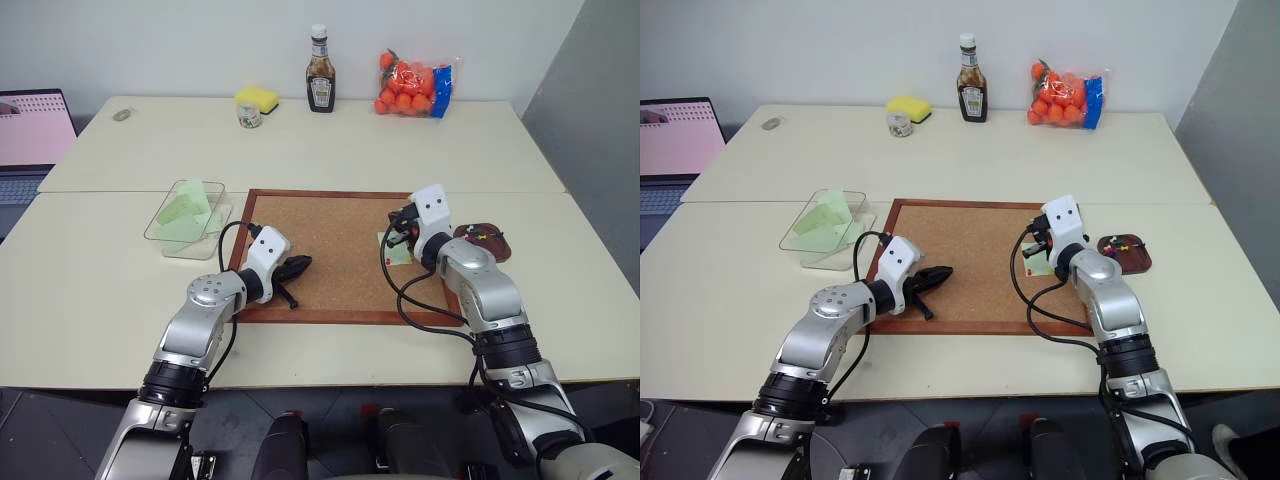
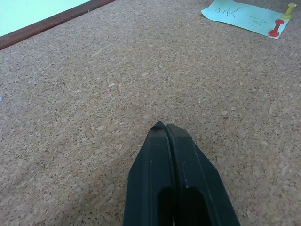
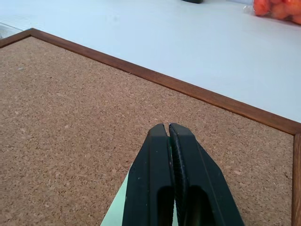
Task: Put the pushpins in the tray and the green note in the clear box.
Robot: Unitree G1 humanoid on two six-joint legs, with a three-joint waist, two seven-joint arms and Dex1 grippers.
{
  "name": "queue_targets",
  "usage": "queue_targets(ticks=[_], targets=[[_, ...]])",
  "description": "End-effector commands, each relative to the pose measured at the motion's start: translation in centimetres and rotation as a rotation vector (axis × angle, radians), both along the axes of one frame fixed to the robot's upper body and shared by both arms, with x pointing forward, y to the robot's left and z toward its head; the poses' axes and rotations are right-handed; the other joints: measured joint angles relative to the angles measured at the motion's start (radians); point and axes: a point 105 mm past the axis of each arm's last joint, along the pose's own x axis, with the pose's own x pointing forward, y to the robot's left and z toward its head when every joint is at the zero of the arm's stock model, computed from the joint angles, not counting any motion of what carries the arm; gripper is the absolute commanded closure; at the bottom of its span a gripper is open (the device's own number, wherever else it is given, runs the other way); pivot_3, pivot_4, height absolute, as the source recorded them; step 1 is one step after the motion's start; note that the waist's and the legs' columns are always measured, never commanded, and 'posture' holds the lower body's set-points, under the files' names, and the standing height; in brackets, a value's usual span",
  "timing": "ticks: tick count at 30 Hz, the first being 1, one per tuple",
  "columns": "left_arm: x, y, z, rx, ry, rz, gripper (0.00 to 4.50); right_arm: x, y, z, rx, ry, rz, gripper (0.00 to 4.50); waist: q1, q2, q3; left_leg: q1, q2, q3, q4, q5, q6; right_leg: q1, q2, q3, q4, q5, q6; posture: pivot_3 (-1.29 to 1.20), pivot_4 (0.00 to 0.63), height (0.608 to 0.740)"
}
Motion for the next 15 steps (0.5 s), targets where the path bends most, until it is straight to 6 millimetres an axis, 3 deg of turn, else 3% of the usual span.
queue_targets(ticks=[1,6,9,15], targets=[[-0.6,-0.5,0.2,0.016,-0.018,-0.033,4.50,-1.2,-2.9,2.8,0.044,-0.084,-0.074,4.45,0.001,0.000,0.000,0.000,0.000,0.000,0.000,0.000,0.000,0.000,0.000,0.000,0.000,0.000,0.000,0.00,0.150,0.740],[-0.8,-0.7,0.1,0.018,-0.019,-0.043,4.50,-2.7,-8.3,3.1,0.036,-0.085,-0.232,4.45,0.003,0.000,0.000,0.000,0.000,0.000,0.000,0.000,0.000,0.000,-0.001,0.000,-0.001,0.000,0.001,0.00,0.150,0.740],[-0.7,-0.6,0.0,0.019,-0.018,-0.044,4.50,-3.3,-10.9,2.3,-0.006,-0.050,-0.305,4.45,0.002,0.000,0.000,0.000,-0.001,0.000,0.000,0.000,0.000,0.000,-0.001,0.000,-0.001,-0.001,0.001,0.00,0.150,0.740],[-0.5,-0.9,0.0,0.019,-0.016,-0.057,4.50,-3.2,-14.3,0.4,-0.057,0.016,-0.399,4.45,0.000,0.000,0.000,0.000,-0.001,0.001,0.000,0.000,0.000,0.000,0.000,0.001,-0.001,-0.003,0.004,0.00,0.150,0.740]])
